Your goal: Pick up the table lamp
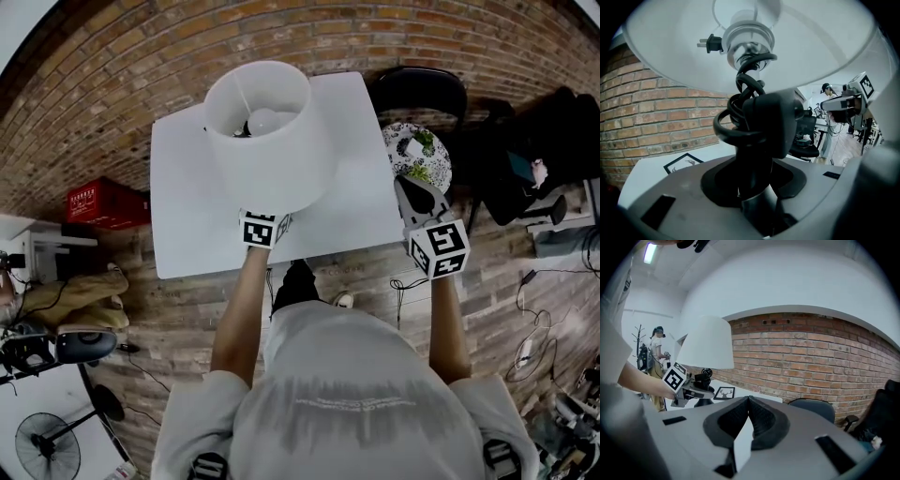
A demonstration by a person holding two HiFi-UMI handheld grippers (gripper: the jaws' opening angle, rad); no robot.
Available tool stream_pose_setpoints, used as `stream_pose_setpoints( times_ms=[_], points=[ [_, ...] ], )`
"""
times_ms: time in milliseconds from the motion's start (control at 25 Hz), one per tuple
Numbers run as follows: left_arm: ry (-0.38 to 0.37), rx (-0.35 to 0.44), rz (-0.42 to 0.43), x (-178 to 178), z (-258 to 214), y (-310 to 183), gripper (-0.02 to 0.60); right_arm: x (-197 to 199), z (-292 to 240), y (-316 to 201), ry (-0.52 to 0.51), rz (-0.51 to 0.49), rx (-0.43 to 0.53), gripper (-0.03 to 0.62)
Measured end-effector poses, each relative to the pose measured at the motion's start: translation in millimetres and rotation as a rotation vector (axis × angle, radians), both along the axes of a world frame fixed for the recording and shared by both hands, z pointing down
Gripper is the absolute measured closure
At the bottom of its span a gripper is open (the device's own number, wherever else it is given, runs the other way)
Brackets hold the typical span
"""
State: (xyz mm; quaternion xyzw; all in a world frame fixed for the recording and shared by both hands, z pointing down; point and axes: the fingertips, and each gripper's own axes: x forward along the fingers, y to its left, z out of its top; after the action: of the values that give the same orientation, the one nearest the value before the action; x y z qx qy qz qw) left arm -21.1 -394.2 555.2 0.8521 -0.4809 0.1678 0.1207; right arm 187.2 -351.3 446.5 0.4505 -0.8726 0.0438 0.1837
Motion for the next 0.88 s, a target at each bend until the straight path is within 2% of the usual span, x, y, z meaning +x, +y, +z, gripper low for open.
stream_pose_setpoints(
  times_ms=[160,360,600,880],
  points=[
    [-0.016,-0.007,-0.013,-11,-14,6,0.445,-12,-15,-3,-0.018,-0.019,0.027,0.592],
    [-0.024,0.029,-0.019,-19,-40,10,0.445,-26,-33,-4,-0.026,-0.044,0.060,0.592],
    [0.000,0.043,-0.013,-21,-57,14,0.443,-36,-58,-10,-0.019,-0.060,0.117,0.592],
    [-0.019,0.126,-0.014,-36,-103,12,0.445,-47,-86,-16,-0.009,-0.065,0.168,0.592]
  ],
)
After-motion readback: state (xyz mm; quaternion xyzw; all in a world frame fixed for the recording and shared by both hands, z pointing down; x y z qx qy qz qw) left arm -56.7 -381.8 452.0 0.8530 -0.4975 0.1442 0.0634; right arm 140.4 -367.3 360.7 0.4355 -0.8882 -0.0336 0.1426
